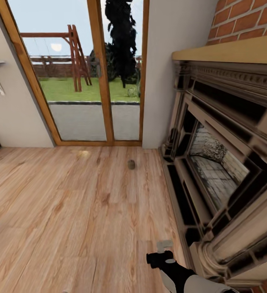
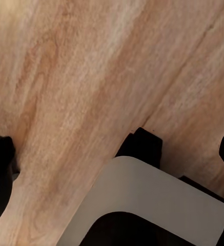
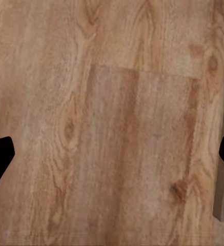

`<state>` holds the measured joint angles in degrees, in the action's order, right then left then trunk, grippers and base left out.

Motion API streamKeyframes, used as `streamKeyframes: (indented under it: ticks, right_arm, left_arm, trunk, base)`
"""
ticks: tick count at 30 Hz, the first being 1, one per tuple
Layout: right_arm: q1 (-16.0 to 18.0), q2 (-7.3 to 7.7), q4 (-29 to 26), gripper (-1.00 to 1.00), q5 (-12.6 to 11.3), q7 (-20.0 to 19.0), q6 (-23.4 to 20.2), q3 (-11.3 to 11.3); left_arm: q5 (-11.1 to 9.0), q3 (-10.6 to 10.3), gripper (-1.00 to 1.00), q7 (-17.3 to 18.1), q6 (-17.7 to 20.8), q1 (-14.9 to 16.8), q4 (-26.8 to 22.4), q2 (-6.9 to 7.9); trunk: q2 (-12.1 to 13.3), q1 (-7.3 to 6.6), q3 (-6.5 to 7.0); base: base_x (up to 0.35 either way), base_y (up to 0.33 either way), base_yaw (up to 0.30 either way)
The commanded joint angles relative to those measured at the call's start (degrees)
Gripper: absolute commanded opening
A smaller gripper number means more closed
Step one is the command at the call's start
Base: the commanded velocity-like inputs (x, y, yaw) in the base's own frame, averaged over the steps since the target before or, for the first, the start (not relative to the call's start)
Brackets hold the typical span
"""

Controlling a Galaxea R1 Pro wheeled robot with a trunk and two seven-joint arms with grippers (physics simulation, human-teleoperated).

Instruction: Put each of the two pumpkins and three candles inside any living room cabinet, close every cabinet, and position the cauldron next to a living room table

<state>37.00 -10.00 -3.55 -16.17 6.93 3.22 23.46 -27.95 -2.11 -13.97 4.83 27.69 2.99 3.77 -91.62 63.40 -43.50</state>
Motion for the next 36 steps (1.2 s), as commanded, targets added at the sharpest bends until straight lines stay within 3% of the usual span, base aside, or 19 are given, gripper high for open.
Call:
streamKeyframes:
  ticks: [1, 5, 11, 36]
  right_arm:
    - [0.0, 0.00, 0.1, 1.00, 0.0, 0.0, 0.2, 0.0]
    - [0.0, 0.00, 0.5, 1.00, 0.9, 0.0, 1.5, 0.0]
    - [-0.2, 0.00, 0.7, 1.00, 4.9, 0.0, 4.1, 0.0]
    - [-0.9, 0.00, 0.7, 1.00, 5.4, -0.1, 4.1, 0.1]
  left_arm:
    - [0.0, 0.0, 1.00, 0.0, 0.0, 0.0, 0.0, 0.02]
    - [0.0, 0.0, 1.00, 0.0, 0.0, 0.0, 0.0, 0.13]
    - [0.0, 0.0, 1.00, 0.0, 0.0, 0.0, 0.0, 0.27]
    - [0.0, 0.0, 1.00, 0.0, 0.0, 0.0, 0.0, 0.33]
  trunk:
    - [0.0, 0.00, 0.00]
    - [0.0, 0.00, 0.00]
    - [0.0, 0.00, 0.00]
    - [0.0, 0.00, 0.00]
  base:
    - [0.328, 0.000, 0.000]
    - [0.328, 0.000, 0.000]
    - [0.328, 0.000, 0.000]
    - [0.330, 0.000, 0.000]
